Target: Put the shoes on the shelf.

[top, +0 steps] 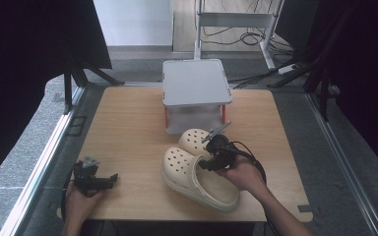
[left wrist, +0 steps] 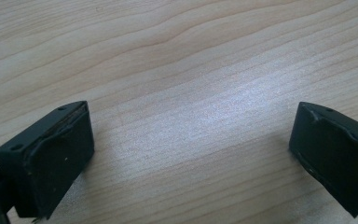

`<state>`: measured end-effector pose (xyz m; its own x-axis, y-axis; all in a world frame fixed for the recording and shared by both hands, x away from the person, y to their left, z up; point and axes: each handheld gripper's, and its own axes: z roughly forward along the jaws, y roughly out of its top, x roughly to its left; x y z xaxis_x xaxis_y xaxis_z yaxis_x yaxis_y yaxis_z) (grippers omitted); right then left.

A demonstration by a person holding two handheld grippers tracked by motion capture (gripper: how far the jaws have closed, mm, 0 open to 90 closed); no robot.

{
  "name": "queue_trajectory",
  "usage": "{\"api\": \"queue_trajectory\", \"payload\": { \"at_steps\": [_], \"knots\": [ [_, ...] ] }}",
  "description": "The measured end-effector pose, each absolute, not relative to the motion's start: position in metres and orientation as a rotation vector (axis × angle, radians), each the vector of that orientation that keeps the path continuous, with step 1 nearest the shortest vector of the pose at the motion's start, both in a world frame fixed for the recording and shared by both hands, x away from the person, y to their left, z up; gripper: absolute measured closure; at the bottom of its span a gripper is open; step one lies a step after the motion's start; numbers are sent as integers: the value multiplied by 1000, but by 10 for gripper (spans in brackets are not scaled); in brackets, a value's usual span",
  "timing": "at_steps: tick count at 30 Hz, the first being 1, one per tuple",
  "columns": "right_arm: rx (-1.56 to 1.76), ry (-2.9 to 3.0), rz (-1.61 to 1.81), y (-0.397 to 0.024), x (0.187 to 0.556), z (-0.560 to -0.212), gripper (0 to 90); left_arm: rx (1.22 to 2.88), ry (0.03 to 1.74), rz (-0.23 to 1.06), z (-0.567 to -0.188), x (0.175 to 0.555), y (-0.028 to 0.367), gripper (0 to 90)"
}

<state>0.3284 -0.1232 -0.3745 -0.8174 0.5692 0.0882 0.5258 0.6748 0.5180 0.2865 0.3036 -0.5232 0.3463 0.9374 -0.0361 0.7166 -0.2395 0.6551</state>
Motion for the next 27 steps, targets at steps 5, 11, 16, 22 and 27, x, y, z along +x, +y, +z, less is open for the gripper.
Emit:
{"api": "queue_trajectory", "payload": {
  "at_steps": [5,11,16,22,27],
  "knots": [
    [931,2792,833,-126,332,-365,642,2034,1438,495,-523,287,304,0],
    [940,2787,838,-129,338,-351,642,2034,1437,495,-523,287,304,0],
    [942,2782,834,-129,344,-338,642,2032,1438,495,-523,287,303,0],
    [957,2768,836,-129,350,-323,642,2029,1438,496,-523,287,303,0],
    [963,2755,839,-129,356,-308,642,2028,1438,496,-523,287,303,0]
  ]
}}
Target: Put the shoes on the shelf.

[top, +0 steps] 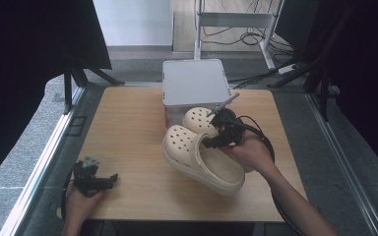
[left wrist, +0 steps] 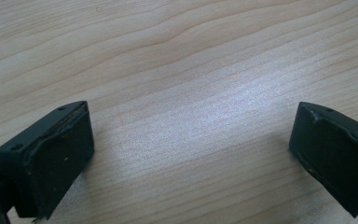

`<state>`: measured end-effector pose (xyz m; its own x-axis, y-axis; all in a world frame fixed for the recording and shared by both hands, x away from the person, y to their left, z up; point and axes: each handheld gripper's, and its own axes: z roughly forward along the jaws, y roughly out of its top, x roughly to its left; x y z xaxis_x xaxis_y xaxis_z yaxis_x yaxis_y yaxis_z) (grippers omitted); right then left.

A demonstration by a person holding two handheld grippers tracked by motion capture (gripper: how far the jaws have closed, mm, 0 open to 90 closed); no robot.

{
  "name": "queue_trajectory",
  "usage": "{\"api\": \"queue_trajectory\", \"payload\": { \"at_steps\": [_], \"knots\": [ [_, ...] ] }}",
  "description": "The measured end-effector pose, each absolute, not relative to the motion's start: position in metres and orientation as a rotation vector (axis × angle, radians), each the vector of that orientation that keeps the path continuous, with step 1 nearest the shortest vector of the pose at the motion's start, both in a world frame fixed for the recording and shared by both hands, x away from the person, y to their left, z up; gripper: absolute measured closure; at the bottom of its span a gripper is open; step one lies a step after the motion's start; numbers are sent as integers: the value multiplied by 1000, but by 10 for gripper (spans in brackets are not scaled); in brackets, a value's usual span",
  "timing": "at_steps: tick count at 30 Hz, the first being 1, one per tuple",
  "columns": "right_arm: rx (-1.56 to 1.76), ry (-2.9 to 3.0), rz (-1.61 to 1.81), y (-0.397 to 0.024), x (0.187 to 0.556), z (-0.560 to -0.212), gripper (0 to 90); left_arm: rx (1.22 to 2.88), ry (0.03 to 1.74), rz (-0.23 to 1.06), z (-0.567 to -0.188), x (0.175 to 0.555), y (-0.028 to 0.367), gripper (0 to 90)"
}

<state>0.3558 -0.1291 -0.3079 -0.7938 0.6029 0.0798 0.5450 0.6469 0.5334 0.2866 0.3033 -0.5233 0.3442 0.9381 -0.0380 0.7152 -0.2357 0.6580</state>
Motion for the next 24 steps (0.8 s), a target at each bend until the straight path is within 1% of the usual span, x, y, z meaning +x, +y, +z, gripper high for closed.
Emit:
{"api": "queue_trajectory", "payload": {
  "at_steps": [13,24],
  "knots": [
    [1025,2681,822,-126,379,-274,642,2031,1439,492,-523,287,303,0],
    [1100,2619,810,-116,405,-263,643,2034,1438,483,-523,287,304,0]
  ]
}}
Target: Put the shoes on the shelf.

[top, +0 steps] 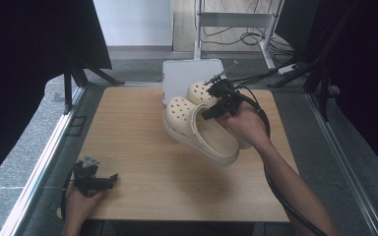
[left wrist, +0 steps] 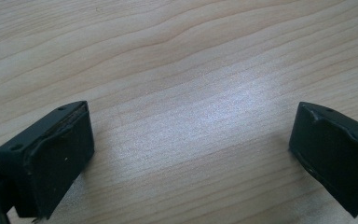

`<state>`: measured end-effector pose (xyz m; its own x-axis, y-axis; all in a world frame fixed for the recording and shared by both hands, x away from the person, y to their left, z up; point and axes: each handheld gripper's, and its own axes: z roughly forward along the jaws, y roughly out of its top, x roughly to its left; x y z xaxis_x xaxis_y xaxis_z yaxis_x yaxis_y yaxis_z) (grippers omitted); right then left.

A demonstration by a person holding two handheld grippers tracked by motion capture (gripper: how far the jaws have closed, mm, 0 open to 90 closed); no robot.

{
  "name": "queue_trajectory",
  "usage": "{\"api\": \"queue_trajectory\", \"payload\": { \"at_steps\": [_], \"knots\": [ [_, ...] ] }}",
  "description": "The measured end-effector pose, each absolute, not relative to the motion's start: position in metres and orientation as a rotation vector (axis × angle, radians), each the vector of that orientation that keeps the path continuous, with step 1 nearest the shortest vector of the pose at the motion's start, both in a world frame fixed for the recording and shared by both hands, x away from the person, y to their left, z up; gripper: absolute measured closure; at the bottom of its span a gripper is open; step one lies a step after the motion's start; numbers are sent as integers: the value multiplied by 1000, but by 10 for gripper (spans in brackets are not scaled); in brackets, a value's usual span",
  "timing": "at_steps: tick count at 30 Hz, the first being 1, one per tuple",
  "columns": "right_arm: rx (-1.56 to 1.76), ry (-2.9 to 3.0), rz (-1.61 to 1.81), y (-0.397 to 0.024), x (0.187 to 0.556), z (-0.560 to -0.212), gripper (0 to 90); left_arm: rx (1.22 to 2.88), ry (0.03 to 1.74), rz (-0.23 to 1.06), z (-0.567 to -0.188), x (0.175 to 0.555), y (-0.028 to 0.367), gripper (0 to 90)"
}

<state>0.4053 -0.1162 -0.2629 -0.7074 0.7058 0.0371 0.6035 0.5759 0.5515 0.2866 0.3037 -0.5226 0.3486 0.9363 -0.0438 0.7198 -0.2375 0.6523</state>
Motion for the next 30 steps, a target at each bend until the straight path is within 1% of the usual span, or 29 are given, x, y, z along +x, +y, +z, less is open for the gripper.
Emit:
{"api": "queue_trajectory", "payload": {
  "at_steps": [16,30],
  "knots": [
    [1266,2502,775,-90,452,-250,643,2040,1429,491,-523,287,304,0],
    [1429,2365,769,-73,496,-250,642,2042,1428,482,-523,287,304,0]
  ]
}}
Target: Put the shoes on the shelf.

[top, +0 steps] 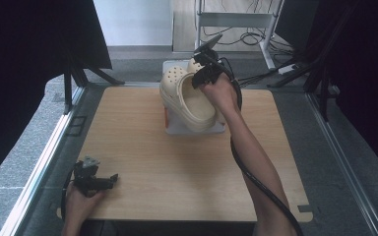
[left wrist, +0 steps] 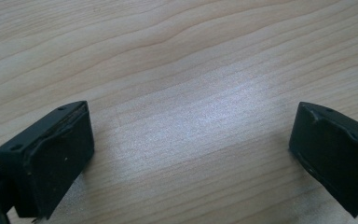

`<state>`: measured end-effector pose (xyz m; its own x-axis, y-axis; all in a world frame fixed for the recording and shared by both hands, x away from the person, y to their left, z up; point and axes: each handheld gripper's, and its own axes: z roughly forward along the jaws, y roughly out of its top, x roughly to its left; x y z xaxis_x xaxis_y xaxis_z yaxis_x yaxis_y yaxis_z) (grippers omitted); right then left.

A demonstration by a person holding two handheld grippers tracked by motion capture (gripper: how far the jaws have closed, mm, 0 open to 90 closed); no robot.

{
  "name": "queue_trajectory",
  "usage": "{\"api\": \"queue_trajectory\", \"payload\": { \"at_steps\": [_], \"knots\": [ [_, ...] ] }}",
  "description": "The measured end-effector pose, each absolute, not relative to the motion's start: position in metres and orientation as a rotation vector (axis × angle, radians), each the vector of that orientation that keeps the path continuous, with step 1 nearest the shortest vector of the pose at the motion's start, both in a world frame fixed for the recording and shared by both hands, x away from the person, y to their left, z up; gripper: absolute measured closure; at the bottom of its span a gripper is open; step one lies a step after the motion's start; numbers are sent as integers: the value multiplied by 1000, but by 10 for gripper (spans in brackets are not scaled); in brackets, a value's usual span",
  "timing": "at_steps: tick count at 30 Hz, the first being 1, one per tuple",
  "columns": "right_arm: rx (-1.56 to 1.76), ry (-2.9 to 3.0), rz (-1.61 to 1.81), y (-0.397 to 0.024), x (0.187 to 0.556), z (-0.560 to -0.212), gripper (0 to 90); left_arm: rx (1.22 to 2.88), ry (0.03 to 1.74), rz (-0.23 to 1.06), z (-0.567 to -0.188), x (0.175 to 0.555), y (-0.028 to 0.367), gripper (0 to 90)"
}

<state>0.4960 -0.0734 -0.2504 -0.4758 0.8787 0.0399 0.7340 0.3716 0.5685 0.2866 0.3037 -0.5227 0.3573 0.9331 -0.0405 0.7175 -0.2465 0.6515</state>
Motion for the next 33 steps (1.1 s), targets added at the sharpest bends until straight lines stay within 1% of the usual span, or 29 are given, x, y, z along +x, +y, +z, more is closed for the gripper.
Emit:
{"api": "queue_trajectory", "payload": {
  "at_steps": [7,9,10,12,13,22,31,33],
  "knots": [
    [1533,2273,792,-69,522,-253,641,2045,1424,481,-523,287,304,0],
    [1545,2269,793,-69,525,-253,641,2045,1423,481,-523,287,304,0],
    [1572,2247,802,-67,533,-255,641,2045,1423,481,-523,287,304,0],
    [1578,2240,803,-66,536,-256,641,2045,1424,482,-523,287,304,0],
    [1606,2215,807,-64,544,-257,641,2045,1422,480,-523,287,304,0],
    [1687,2150,806,-55,576,-266,641,2047,1419,479,-523,287,304,0],
    [1722,2107,815,-48,597,-273,640,2045,1417,478,-523,287,303,0],
    [1730,2106,804,-47,602,-281,636,2049,1413,481,-523,287,304,0]
  ]
}}
